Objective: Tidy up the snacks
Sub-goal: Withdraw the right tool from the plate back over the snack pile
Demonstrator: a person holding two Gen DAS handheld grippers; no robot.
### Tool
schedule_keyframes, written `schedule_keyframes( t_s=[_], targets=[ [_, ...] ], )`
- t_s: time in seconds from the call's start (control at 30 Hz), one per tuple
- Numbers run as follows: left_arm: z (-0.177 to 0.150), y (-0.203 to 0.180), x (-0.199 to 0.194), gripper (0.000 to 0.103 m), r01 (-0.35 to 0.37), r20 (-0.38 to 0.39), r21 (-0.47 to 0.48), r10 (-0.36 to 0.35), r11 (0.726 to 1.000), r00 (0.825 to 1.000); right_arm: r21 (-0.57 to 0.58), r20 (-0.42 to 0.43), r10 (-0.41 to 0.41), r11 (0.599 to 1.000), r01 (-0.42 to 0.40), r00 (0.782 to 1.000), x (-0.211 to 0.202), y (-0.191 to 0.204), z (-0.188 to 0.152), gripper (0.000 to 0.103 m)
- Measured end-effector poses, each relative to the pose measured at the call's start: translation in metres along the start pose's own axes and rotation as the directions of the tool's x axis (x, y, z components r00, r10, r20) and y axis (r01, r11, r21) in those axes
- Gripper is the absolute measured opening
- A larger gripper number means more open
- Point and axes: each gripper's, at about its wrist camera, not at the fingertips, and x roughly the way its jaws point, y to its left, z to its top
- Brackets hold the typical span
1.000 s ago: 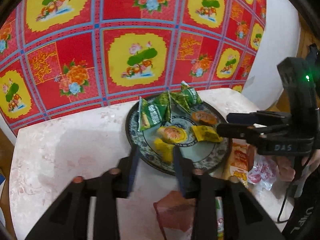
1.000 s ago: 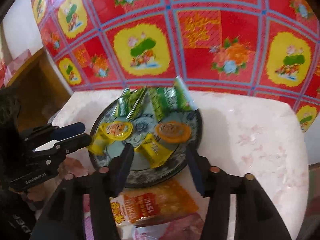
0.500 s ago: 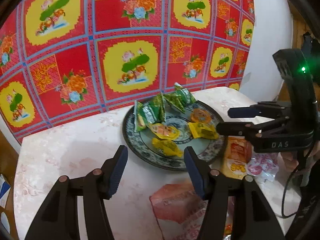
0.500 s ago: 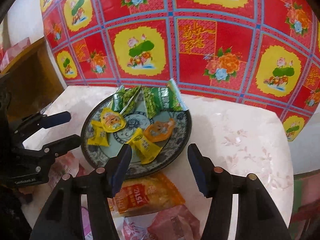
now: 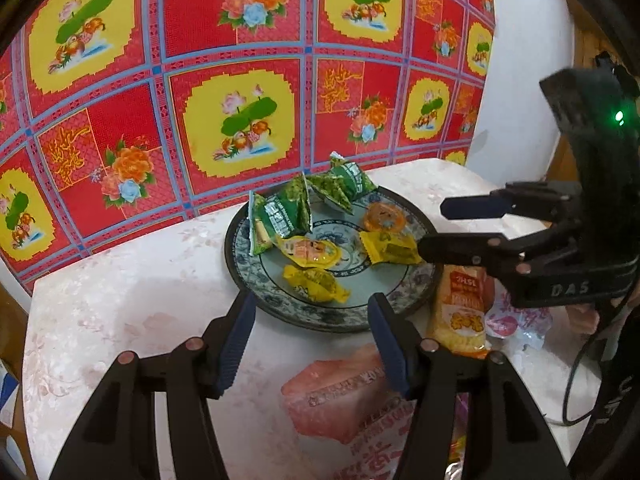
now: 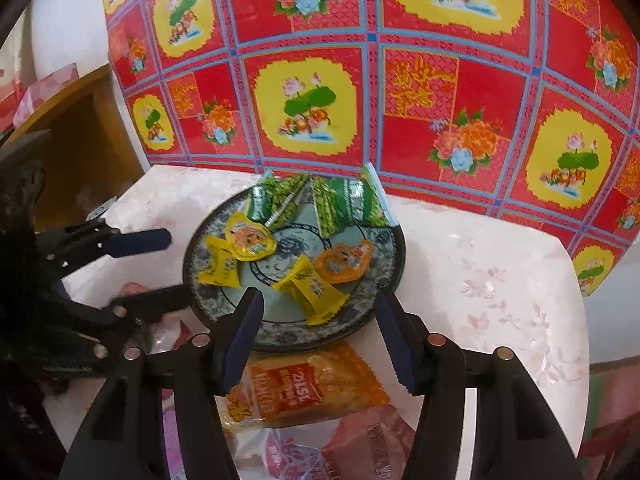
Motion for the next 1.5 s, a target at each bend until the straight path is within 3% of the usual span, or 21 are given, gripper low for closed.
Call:
schedule_keyframes(
  t_s=[0.17, 0.33, 0.53, 0.73, 0.83, 1.13, 1.3, 1.5],
  targets=[
    [0.008, 0.001, -0.021, 0.062, -0.023, -0.012, -0.027, 0.022, 0.999, 1.0, -0.022, -0.02, -0.014, 1.0, 0.014, 1.0, -0.009, 0.014, 0.003, 0.059],
    [0.005, -0.014, -0.058, 0.062, -0.058, 0.042, 0.001, 0.058, 0.998, 0.997, -0.048, 0.011, -0.021, 0.999, 0.022, 1.0, -0.038, 0.033, -0.005, 0.059],
    [0.0, -0.032, -0.091, 0.062, -0.069, 0.042, -0.001, 0.069, 0.998, 0.997, -0.034, 0.025, -0.048, 0.998, 0.048, 0.999, -0.068, 0.051, -0.022, 0.059],
    [-0.017, -0.044, -0.125, 0.062, -0.109, 0.037, -0.038, 0.11, 0.993, 0.993, -0.029, 0.052, -0.061, 0.998, 0.062, 0.997, -0.093, 0.065, -0.039, 0.059],
    [-0.03, -0.05, -0.136, 0.062, -0.113, 0.035, -0.054, 0.115, 0.992, 0.993, -0.034, 0.062, -0.108, 0.993, 0.11, 0.992, -0.101, 0.072, -0.05, 0.059],
    [-0.074, -0.063, -0.147, 0.062, -0.084, 0.014, -0.12, 0.087, 0.989, 0.996, 0.005, 0.031, -0.126, 0.992, 0.126, 0.991, -0.107, 0.08, -0.091, 0.059],
    [-0.103, -0.067, -0.144, 0.062, -0.131, 0.026, -0.143, 0.136, 0.981, 0.99, 0.025, 0.001, -0.134, 0.991, 0.134, 0.991, -0.105, 0.08, -0.117, 0.059],
    [-0.134, -0.066, -0.13, 0.062, -0.109, -0.011, -0.176, 0.109, 0.978, 0.994, 0.051, -0.007, -0.147, 0.988, 0.147, 0.989, -0.101, 0.078, -0.142, 0.059]
  ],
)
